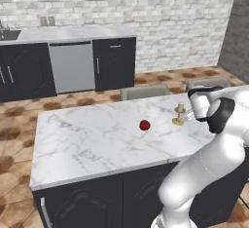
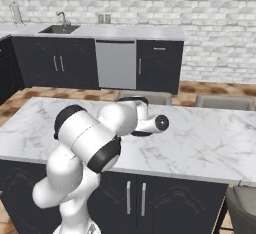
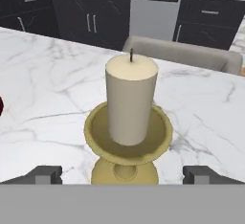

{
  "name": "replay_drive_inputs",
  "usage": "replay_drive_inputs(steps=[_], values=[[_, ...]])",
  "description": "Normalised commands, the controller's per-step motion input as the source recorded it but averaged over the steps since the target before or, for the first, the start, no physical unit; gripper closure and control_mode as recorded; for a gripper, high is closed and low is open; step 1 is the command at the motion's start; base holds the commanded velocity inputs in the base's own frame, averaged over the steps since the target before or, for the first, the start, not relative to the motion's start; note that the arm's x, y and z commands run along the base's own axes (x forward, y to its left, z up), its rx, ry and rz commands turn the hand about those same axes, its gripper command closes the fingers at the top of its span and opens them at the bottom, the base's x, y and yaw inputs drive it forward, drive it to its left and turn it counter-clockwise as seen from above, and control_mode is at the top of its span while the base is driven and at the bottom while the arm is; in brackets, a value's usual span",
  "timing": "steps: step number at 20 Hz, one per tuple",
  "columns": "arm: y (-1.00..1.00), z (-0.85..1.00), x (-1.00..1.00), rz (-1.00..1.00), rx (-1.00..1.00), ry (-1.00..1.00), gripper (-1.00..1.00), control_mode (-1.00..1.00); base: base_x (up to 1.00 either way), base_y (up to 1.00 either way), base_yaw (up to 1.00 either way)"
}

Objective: Pick the candle and candle from the dining table and place them in the open cabinet. Close the cabinet after placing the objects.

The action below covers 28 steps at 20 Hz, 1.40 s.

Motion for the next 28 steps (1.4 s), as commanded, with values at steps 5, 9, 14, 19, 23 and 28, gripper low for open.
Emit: replay_drive_inputs(steps=[5,9,14,19,23,28], values=[[0.0,-0.25,0.18,0.0,0.0,0.04,-1.0,-1.0,0.0,0.0,0.0],[0.0,-0.21,0.16,0.0,0.0,0.02,-1.0,-1.0,0.0,0.0,0.0],[0.09,-0.16,0.21,0.0,-0.01,0.0,-1.0,-1.0,0.0,0.0,0.0],[0.09,-0.14,0.16,0.0,0.0,0.0,-1.0,-1.0,0.0,0.0,0.0],[0.1,-0.16,0.11,0.0,0.0,0.01,-1.0,-1.0,0.0,0.0,0.0],[0.21,-0.19,0.07,0.0,-0.03,0.03,1.0,-1.0,0.0,0.0,0.0]])
